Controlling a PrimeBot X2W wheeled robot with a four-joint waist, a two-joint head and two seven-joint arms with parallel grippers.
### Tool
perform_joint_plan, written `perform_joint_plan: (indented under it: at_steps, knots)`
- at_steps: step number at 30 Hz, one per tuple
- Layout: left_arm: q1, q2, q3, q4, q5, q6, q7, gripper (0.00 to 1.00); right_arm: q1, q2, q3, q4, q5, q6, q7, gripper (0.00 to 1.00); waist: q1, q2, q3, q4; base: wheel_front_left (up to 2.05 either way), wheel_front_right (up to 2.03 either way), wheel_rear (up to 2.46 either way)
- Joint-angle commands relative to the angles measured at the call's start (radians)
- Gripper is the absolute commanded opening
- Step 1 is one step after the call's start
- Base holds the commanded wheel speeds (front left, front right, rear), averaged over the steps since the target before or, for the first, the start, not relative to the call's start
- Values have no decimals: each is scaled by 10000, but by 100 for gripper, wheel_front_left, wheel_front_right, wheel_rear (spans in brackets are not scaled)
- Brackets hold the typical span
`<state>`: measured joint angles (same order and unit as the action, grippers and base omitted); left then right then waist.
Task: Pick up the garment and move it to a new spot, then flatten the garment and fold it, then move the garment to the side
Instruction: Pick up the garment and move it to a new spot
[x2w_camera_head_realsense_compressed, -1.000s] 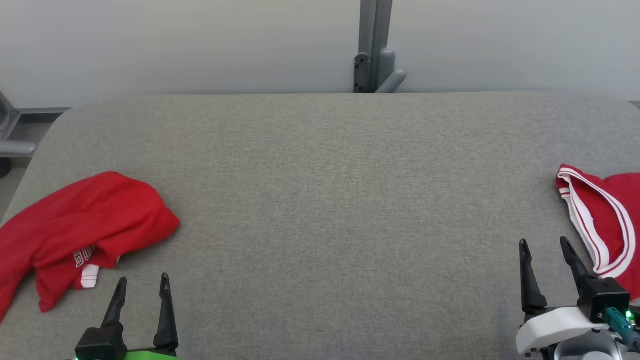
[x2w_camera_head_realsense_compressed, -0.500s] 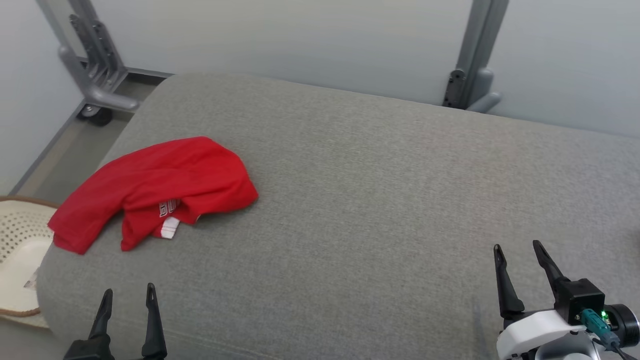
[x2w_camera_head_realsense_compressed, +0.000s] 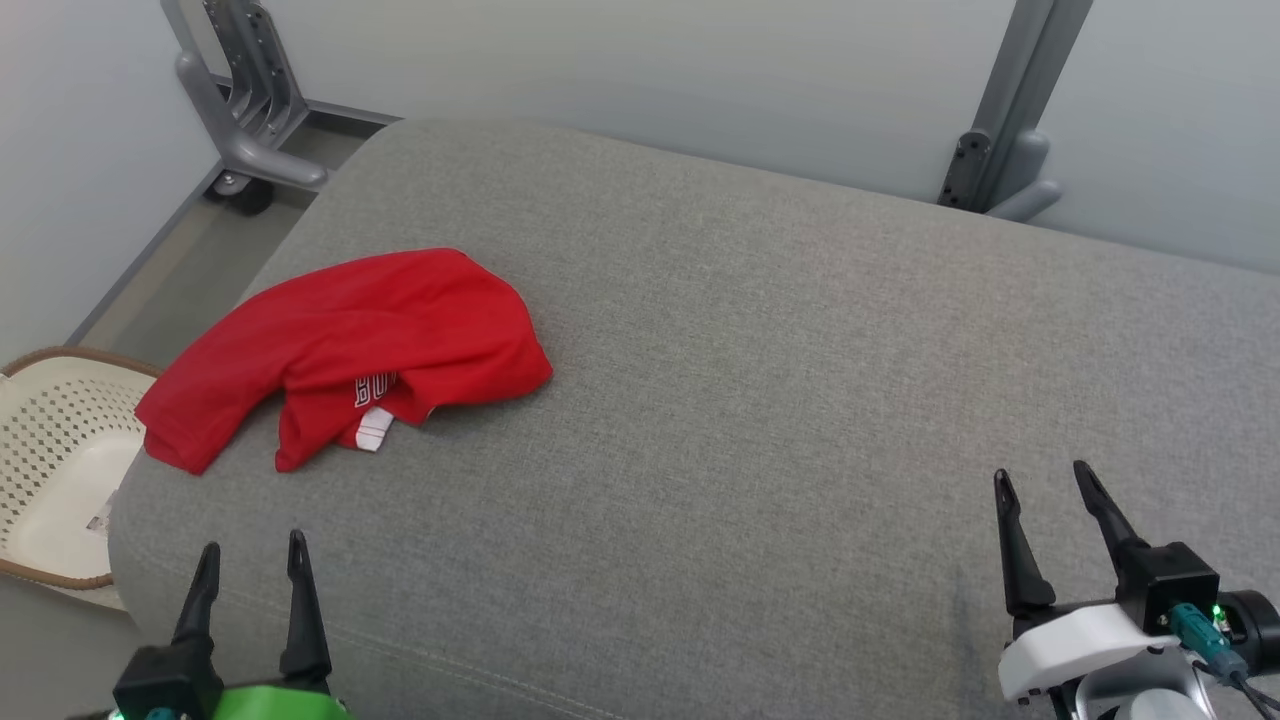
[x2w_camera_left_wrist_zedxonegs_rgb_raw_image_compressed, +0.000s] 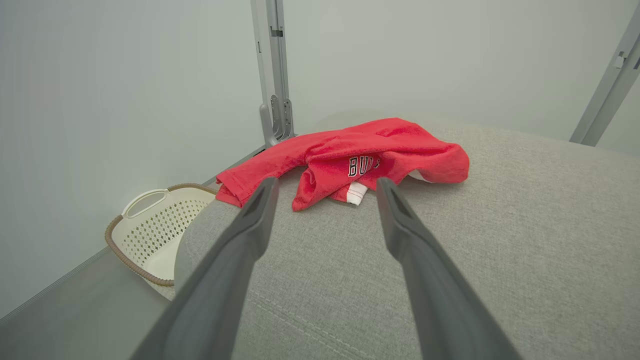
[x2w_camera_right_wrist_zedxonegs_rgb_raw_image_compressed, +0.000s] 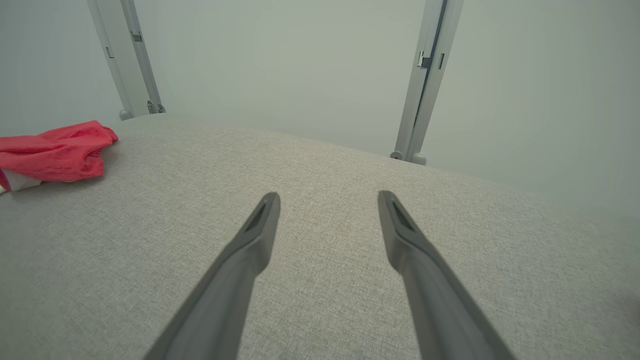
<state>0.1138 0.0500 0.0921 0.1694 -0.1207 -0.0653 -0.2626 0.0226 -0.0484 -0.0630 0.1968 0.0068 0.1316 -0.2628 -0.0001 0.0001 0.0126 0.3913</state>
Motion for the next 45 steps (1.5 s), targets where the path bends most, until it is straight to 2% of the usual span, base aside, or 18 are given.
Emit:
perform_joint_plan:
  at_steps: [1,4,7,10,11,15,19,21,22,27,28,29,38,45]
  knots:
    - [-534,13,30,27,65,-96,-24,100,-212,-38,-144,-152,-122,-17,-31,100,1,-1,498,-309,0,0,0]
    - [-1324,133,48,460,-37,-276,-22,100,-497,-70,-338,-397,-436,-18,-30,100,1,-1,1193,-464,0,0,0]
    - [-2575,307,-89,1464,-432,-484,-2,100,-938,-316,-430,-679,-581,-18,-30,100,1,-1,2104,-602,0,0,0]
    - [-4111,677,-272,2697,-805,-581,252,100,-1335,-605,-460,-877,-614,-18,-31,100,1,-1,2889,-776,0,0,0]
    - [-5032,992,-368,3390,-1095,-635,479,100,-1619,-772,-451,-1015,-625,-17,-31,100,1,-1,3401,-935,0,0,0]
    - [-6864,1662,-863,5045,-1678,-658,1022,100,-2000,-966,-462,-1216,-558,-18,-31,100,1,-1,4248,-1336,0,0,0]
    - [-7769,2088,-1282,6276,-2575,-645,1992,100,-2093,-985,-482,-1279,-501,-18,-31,100,1,-1,4586,-1633,0,0,0]
    - [-8054,2004,-1398,6809,-3246,-648,2634,100,-2137,-979,-508,-1323,-489,-18,-31,100,1,-1,4669,-1767,0,0,0]
    - [-8054,2004,-1398,6809,-3246,-648,2634,100,-2137,-979,-508,-1323,-489,-18,-31,100,1,-1,4669,-1767,0,0,0]
    - [-8306,2322,-1815,7722,-4038,-650,3478,100,-2211,-924,-500,-1332,-423,-18,-31,100,1,-1,4695,-2009,0,0,0]
    - [-8312,2339,-1789,7840,-4206,-650,3412,54,-2218,-894,-517,-1336,-411,-18,-31,100,1,-1,4658,-2041,0,0,0]
    - [-8332,2429,-1750,7975,-4220,-650,3300,0,-2208,-862,-526,-1324,-419,-18,-31,100,1,-1,4601,-2067,0,0,0]
    - [-8297,2727,-2010,7760,-4226,-650,1908,0,-2171,-477,-266,-1032,-259,-18,-31,100,1,-1,3821,-2322,0,0,0]
    - [-8014,2646,-2451,5976,-4239,-651,1466,0,-2008,-167,-128,-788,-77,-18,-31,100,1,-1,2955,-2989,0,0,0]
